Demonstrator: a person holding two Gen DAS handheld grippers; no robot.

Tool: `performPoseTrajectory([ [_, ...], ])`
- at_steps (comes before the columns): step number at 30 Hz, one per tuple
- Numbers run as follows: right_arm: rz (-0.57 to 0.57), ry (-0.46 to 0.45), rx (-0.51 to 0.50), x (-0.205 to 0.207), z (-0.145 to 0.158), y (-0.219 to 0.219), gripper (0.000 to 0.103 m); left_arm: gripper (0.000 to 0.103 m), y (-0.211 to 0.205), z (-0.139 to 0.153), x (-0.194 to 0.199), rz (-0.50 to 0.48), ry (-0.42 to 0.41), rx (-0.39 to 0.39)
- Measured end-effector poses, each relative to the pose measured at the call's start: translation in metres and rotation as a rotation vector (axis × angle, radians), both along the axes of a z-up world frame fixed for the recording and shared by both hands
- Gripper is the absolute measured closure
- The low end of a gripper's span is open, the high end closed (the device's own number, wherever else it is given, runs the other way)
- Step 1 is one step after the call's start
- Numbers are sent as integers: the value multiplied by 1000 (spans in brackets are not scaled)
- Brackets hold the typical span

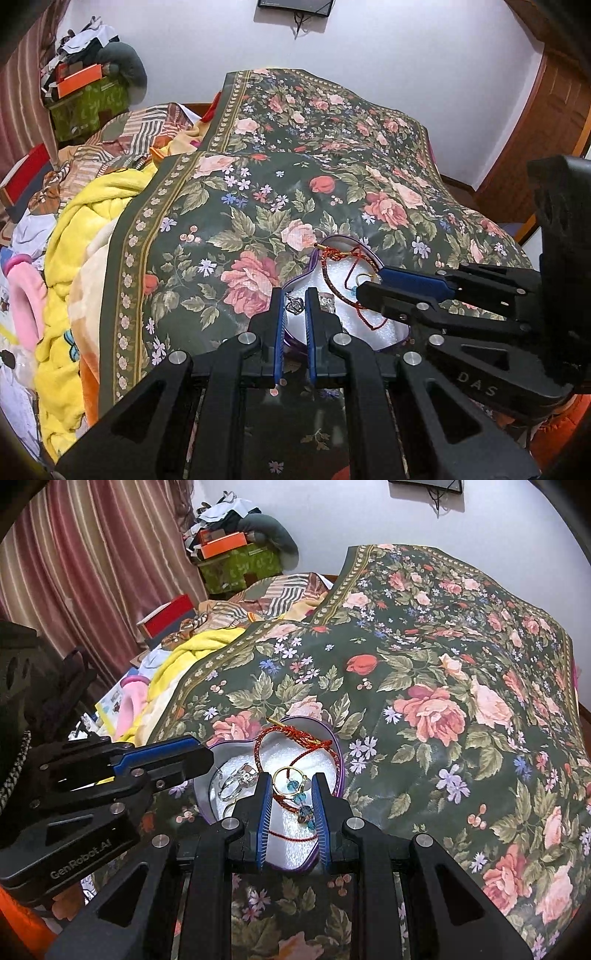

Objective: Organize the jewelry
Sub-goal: 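Open the left tool over the tin while the right tool releases the gold ring into it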

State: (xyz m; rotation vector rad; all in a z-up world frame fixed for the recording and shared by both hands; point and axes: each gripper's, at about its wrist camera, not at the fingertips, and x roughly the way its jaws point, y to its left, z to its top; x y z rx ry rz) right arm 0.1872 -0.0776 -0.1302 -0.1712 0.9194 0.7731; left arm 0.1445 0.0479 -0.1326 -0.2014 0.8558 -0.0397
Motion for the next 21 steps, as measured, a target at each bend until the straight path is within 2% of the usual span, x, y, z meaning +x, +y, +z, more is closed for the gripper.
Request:
performPoseTrajectory([
  [12, 19, 9, -18, 1, -5, 3, 83, 94, -2, 4, 0, -5, -1, -4],
  [21, -15, -38, 33, -5, 23, -16, 79, 93, -6, 26, -9, -7, -40, 16],
])
